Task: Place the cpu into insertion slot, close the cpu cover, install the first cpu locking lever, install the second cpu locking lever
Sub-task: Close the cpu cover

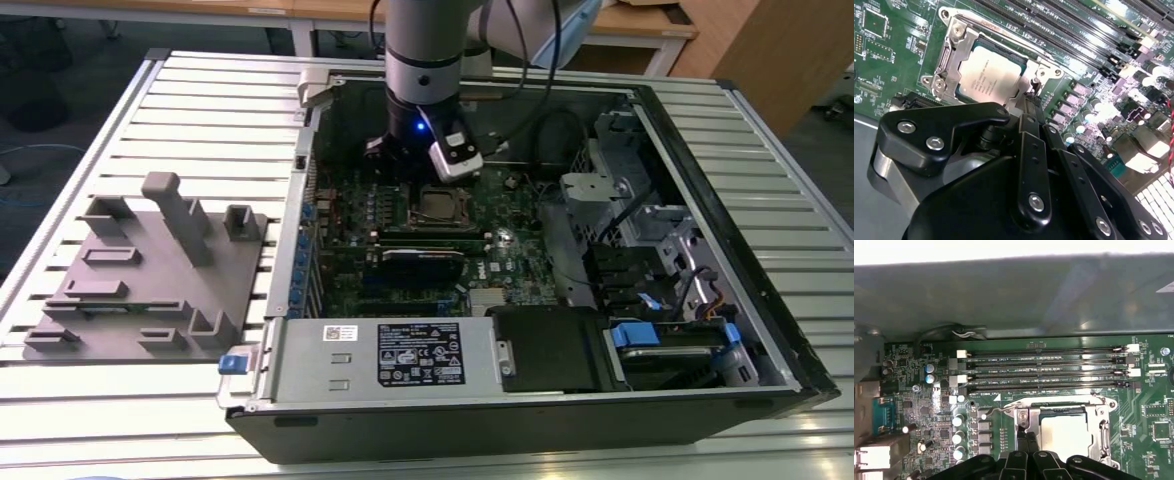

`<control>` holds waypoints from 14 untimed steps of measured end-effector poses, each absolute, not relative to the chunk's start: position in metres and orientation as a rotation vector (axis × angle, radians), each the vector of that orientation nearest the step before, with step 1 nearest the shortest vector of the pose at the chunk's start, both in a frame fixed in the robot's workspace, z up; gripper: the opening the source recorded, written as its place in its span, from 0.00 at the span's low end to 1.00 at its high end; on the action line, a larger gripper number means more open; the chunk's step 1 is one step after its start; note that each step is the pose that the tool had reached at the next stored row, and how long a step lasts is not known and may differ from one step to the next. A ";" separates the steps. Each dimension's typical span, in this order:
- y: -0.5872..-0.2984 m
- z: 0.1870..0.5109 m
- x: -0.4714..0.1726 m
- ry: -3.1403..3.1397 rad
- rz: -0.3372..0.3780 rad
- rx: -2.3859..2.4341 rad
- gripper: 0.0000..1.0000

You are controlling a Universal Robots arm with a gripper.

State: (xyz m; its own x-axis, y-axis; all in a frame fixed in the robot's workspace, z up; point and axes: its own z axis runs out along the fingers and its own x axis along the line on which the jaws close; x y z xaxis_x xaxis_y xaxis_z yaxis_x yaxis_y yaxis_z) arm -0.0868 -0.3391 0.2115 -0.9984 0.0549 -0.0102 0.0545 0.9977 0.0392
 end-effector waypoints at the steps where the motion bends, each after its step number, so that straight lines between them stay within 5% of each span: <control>1: -0.339 0.212 -0.087 3.129 0.061 0.086 0.10; 14: -0.339 0.213 -0.084 3.129 0.061 0.086 0.10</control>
State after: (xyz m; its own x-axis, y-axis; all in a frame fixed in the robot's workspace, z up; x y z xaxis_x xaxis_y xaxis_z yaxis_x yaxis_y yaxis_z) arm -0.0836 -0.3387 0.2125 -0.9984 0.0548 -0.0100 0.0544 0.9978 0.0390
